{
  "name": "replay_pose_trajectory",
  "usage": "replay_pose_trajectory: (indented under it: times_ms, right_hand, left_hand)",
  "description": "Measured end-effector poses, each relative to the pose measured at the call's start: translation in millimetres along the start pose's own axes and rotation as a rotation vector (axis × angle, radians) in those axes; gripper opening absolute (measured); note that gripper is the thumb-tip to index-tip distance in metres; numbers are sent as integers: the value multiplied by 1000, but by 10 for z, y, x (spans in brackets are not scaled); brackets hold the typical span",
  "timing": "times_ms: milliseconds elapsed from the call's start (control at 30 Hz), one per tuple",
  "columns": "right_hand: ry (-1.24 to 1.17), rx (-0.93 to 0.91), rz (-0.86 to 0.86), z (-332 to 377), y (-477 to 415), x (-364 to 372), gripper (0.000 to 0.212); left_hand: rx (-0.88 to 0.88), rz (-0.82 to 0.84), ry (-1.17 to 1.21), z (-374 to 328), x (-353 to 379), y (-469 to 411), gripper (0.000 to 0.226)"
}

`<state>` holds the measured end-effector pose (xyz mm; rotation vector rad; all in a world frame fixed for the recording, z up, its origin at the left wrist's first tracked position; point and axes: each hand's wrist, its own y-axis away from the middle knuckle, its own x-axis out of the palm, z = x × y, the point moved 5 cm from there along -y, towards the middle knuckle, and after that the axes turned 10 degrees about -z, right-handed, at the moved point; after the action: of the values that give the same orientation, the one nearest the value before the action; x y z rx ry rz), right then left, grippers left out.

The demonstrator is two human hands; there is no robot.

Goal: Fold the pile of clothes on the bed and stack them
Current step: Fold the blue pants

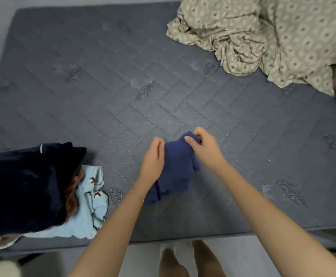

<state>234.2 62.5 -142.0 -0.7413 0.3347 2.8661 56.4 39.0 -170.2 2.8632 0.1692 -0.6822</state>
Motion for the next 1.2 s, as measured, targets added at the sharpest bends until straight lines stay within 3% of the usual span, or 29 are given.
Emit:
replay_pose_trajectory:
  times_ms: [167, 267, 333, 467, 567, 733, 867, 1033, 1200]
  right_hand:
    - [-100, -78, -146, 823, 91, -449, 33]
    - [-145, -82, -171, 1176, 122, -714, 31]
    - [-84, -83, -120, 1314, 134, -835, 29]
    - [33, -70, 69, 1440, 165, -982, 26]
    - [105, -66, 129, 1464, 216, -1085, 31]
    - [48, -127, 78, 1593, 286, -1300, 52]
    - [-81, -109, 28, 1678, 274, -1437, 46]
    - [-95, -142, -117, 1722, 178, -1546, 45]
    - [-123, -184, -152, 1731, 104, -1582, 40]
  left_hand:
    - [85, 105, 113, -715, -441, 54, 18]
    - [149, 159, -9, -950, -680, 72, 21]
    - [202, 80, -55, -1117, -864, 25, 26]
    - [281, -131, -17, -1527, -1189, -91, 16]
    - [386, -174, -58, -1812, -1299, -126, 10]
    - [375, -245, -15, -1993, -1479, -153, 19]
    - [411, -268, -60, -2077, -1587, -143, 23]
    - [381, -287, -171, -2077, -1701, -176, 26]
    - [354, -318, -166, -2081, -1711, -157, 24]
